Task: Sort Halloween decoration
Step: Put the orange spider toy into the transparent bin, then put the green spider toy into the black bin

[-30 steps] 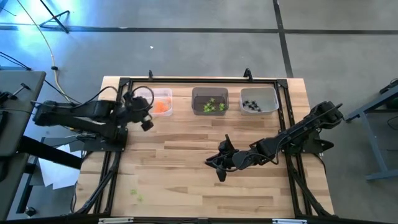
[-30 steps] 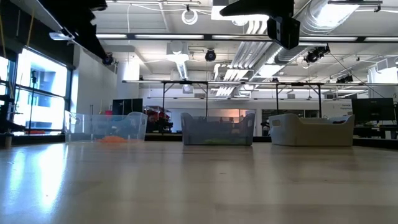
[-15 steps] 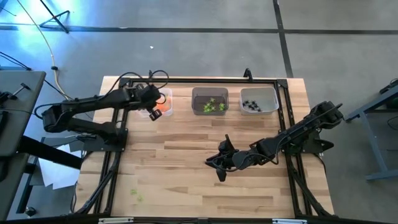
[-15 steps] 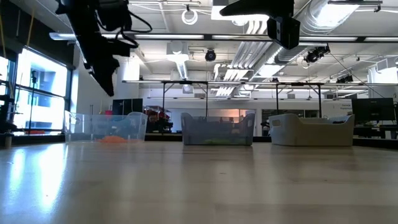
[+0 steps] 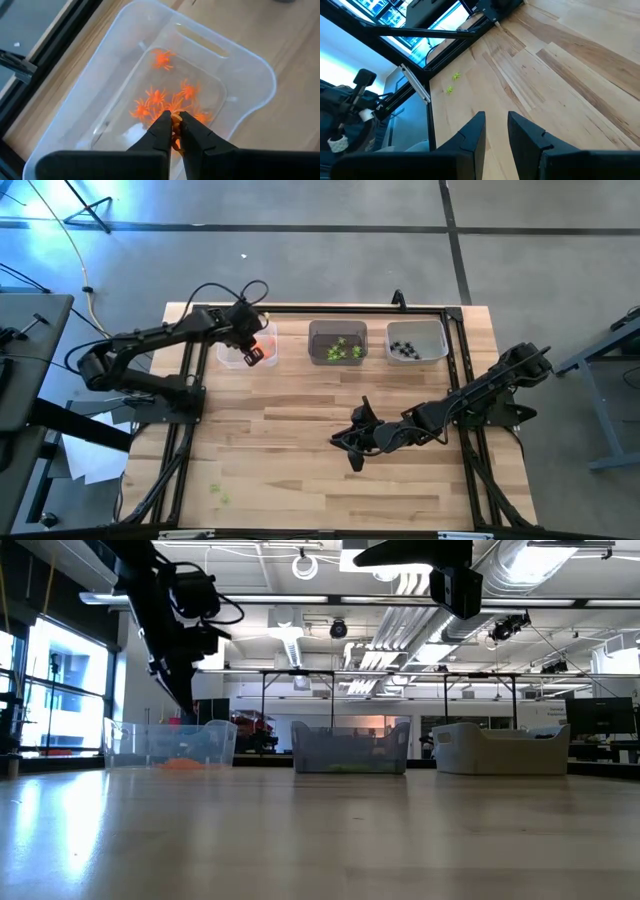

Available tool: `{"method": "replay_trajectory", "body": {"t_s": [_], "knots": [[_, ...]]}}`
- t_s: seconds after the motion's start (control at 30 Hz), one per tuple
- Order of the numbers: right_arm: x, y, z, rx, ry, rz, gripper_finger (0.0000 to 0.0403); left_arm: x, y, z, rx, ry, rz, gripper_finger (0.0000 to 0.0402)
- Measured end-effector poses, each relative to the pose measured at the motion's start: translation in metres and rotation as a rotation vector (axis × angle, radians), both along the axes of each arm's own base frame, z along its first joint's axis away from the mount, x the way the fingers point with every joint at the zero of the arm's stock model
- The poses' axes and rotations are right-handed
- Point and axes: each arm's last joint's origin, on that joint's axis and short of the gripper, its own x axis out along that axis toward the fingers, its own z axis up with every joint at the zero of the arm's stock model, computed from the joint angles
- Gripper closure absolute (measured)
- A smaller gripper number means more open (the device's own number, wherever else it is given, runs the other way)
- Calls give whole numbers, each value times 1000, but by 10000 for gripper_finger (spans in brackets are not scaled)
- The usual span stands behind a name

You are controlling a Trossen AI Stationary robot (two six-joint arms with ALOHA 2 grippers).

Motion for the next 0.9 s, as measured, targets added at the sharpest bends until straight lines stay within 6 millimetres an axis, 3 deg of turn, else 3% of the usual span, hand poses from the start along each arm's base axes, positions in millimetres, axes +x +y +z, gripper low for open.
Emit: {"method": "replay_trajectory", "body": {"t_s": [0.13, 0.4, 0.5, 0.73, 0.9], "knots": [[0, 0, 0, 0, 0, 0, 324, -3, 7, -4, -27, 2, 24, 362], [0, 0, 0, 0, 0, 0, 324, -6, 16, -10, -66, 2, 54, 250], [0, 0, 0, 0, 0, 0, 324, -6, 17, -10, -66, 2, 51, 227], [0, 0, 0, 2, 1, 2, 324, -9, 12, -3, -63, -31, 30, 248], [0, 0, 0, 2, 1, 4, 324, -18, -16, 24, -120, -181, -93, 273]]}}
